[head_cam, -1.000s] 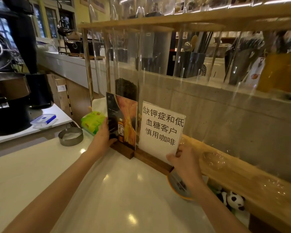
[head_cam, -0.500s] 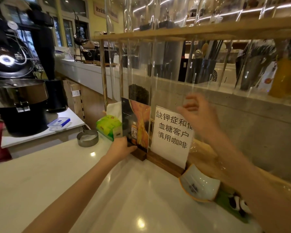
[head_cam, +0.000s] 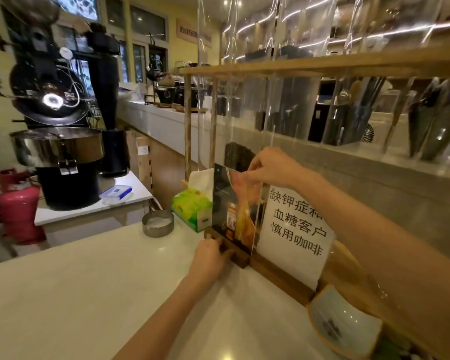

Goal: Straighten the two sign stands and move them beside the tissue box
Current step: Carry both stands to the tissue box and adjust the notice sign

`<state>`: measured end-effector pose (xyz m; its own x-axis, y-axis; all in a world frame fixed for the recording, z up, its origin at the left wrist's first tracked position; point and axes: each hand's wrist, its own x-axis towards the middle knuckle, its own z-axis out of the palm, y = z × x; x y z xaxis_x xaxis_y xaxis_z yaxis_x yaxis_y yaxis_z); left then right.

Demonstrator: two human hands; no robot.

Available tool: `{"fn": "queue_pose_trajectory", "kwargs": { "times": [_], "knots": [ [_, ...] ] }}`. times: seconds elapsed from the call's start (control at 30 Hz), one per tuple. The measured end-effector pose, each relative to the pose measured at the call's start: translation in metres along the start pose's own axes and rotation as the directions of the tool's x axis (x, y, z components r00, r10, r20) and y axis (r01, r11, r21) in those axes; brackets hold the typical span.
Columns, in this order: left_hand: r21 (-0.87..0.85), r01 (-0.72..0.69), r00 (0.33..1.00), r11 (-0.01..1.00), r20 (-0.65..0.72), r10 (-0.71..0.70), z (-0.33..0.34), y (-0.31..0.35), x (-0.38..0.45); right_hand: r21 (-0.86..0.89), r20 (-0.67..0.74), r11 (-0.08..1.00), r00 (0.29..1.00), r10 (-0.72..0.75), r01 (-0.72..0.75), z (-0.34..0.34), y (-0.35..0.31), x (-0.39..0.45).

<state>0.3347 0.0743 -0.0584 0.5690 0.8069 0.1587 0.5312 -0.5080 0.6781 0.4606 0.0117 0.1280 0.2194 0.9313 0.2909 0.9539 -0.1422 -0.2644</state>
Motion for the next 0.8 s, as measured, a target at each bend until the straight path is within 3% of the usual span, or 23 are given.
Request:
{"fn": "queue_pose_trajectory", "kwargs": {
  "times": [0.23, 0.8],
  "knots": [
    [-0.007, -0.006, 1.0, 1.0, -0.013, 0.006, 0.0, -0.001, 0.0, 0.114, 0.01, 0.993, 1.0, 0.005, -0.006, 0.004, 0.003, -0.001],
    [0.022, -0.046, 0.999, 0.999, 0.005, 0.046, 0.007, 0.0, 0.012, 0.117, -0.08, 0.993, 0.997, -0.019, 0.028, 0.011, 0.008, -0.002]
  ]
}}
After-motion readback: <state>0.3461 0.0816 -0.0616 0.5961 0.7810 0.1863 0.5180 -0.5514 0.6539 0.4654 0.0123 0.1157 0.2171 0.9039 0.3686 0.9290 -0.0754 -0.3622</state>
